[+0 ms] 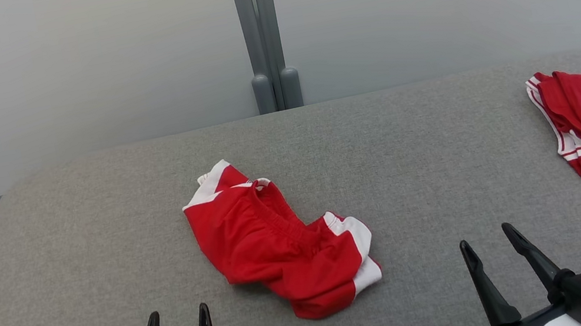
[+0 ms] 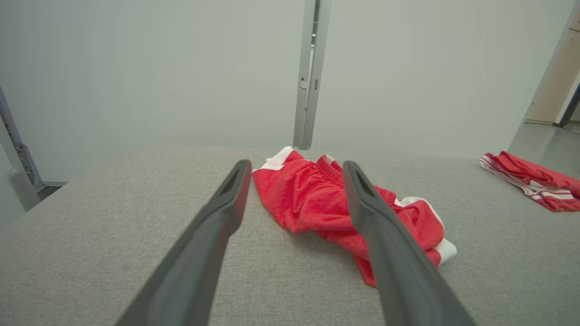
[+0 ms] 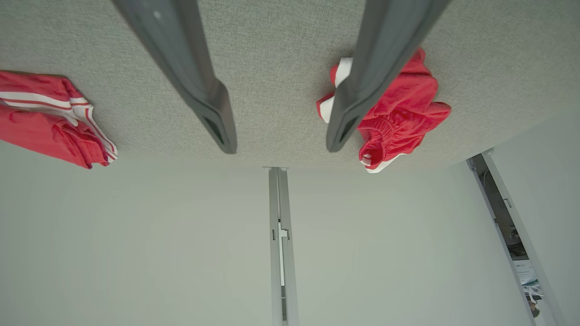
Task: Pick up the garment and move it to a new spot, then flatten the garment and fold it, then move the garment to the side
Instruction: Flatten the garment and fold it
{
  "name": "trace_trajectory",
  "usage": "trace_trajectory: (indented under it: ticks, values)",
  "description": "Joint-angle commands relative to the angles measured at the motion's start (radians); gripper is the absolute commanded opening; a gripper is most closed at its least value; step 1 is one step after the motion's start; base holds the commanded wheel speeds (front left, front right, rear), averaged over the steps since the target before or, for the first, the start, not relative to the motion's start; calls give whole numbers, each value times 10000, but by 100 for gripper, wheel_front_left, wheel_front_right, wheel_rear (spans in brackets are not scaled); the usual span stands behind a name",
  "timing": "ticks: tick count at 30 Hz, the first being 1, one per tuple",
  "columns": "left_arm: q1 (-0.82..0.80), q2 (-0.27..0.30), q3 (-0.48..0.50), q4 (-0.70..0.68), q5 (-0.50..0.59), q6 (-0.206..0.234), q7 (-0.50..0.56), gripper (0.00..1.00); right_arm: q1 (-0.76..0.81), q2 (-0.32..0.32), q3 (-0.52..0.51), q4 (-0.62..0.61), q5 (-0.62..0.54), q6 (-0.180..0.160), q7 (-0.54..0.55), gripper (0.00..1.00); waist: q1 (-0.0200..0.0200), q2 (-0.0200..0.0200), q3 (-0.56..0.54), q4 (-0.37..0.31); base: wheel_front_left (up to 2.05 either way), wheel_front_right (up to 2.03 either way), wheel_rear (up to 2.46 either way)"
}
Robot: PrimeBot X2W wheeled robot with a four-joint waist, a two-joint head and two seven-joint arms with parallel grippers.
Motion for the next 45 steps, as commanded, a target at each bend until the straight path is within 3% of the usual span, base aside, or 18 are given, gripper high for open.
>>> trace_trajectory:
  ticks: [1,27,37,40,45]
  values:
    - [89,0,24,3,56,57,-27,100,138,-8,-8,16,49,-17,3,100,0,-1,-8,12,0,0,0]
    - [-101,1,-243,382,505,-160,-27,100,-100,-16,121,133,229,-17,4,100,0,-1,380,6,0,0,0]
    - [-2008,7,-1594,1726,418,-578,16,100,-448,-232,265,120,152,-17,4,100,0,-1,1217,-278,0,0,0]
    - [-3454,11,-2180,1957,586,-547,919,100,-860,-293,317,48,100,-17,4,100,0,-1,1908,-410,0,0,0]
    - [-5517,13,-3126,1971,850,23,2998,100,-1489,-322,421,7,18,-17,4,100,0,-1,2925,-732,0,0,0]
